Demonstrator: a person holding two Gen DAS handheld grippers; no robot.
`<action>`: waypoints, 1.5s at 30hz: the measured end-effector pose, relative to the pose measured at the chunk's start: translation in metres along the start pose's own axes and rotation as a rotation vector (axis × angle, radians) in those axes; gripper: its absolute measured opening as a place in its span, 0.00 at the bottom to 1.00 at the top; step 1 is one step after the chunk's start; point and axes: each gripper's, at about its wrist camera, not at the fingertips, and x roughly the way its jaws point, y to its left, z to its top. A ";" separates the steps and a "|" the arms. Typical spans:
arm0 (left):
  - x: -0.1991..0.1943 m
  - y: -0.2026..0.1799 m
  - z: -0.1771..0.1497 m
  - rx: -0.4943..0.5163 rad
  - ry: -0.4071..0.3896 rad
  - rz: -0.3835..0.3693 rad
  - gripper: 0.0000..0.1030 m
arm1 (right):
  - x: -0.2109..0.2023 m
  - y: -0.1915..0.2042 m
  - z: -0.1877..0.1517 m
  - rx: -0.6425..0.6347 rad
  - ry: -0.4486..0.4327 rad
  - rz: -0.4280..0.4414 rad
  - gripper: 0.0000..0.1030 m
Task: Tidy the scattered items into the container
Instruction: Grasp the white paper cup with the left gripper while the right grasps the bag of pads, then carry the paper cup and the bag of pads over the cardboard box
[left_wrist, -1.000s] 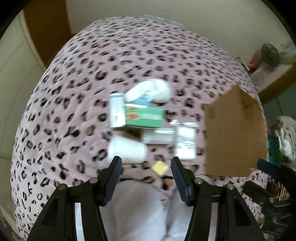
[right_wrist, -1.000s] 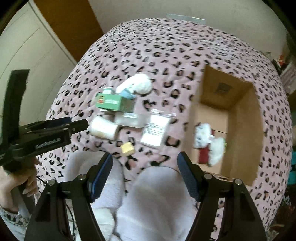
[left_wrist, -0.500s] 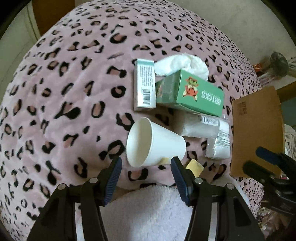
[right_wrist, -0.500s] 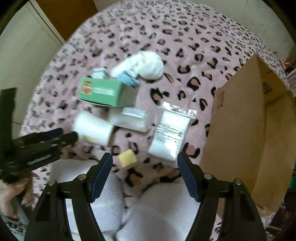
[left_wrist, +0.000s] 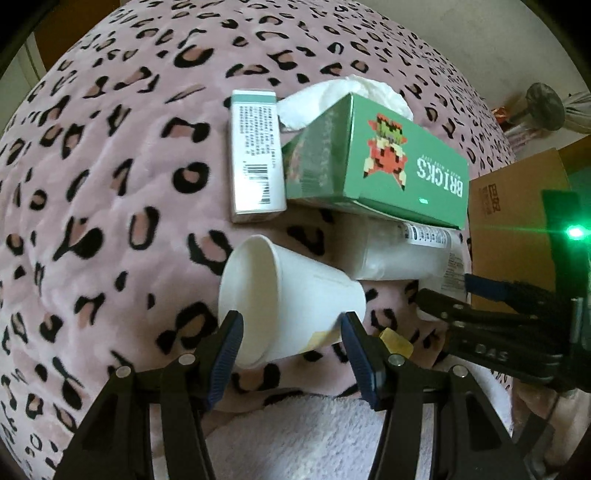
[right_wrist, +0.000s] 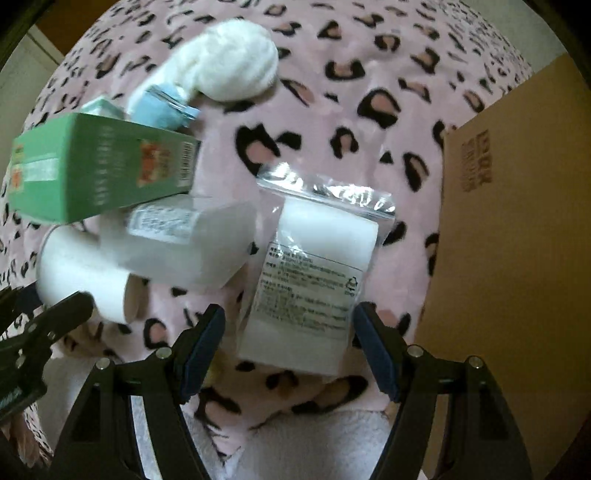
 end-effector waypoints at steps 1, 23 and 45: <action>0.001 -0.001 0.001 -0.001 -0.001 -0.009 0.48 | 0.003 -0.001 0.000 0.003 0.000 -0.001 0.71; -0.059 -0.020 -0.025 0.007 -0.102 0.003 0.02 | -0.065 -0.018 -0.041 -0.033 -0.101 0.118 0.42; -0.150 -0.107 -0.040 0.135 -0.207 0.042 0.02 | -0.181 -0.003 -0.082 -0.077 -0.280 0.195 0.42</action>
